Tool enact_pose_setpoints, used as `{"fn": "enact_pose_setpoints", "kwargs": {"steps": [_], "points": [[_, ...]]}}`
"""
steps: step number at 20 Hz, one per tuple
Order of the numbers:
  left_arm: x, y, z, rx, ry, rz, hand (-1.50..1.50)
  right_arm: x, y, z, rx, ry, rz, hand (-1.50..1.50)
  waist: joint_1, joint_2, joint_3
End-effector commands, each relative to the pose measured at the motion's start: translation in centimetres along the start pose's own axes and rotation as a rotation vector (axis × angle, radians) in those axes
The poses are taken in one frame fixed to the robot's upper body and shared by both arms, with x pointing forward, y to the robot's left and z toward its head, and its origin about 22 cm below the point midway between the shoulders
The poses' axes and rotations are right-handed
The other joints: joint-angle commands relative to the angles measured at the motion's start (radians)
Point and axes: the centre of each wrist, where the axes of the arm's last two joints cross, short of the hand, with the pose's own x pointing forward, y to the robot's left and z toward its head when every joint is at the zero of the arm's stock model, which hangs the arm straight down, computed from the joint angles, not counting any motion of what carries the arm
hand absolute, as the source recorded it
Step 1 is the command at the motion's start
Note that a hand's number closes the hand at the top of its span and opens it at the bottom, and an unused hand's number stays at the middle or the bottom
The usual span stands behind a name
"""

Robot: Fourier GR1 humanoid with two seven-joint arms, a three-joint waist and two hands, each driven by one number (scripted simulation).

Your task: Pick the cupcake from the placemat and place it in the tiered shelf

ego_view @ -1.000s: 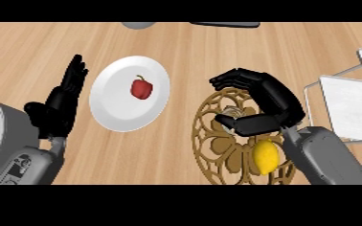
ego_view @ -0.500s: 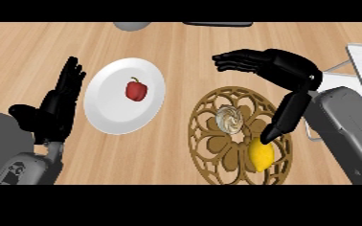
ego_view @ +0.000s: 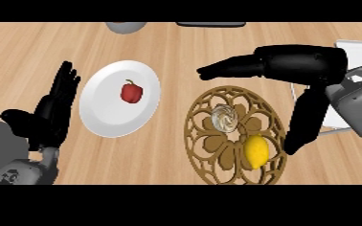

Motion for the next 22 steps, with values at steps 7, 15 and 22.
{"fn": "enact_pose_setpoints", "kwargs": {"steps": [7,15,22], "points": [[0.9,-0.1,1.2,0.024,0.008,-0.004,0.00,1.9,6.0,-4.7,0.043,0.229,0.313,-1.50,-0.014,0.001,0.000],[1.5,0.4,-0.2,0.022,0.007,0.006,0.00,1.1,7.7,-5.5,0.076,0.374,0.557,-1.50,-0.016,0.005,0.000],[0.5,0.2,0.6,0.010,-0.006,0.002,0.00,-1.4,8.0,-6.3,0.034,0.442,0.533,-1.50,-0.016,0.004,-0.001]]}}
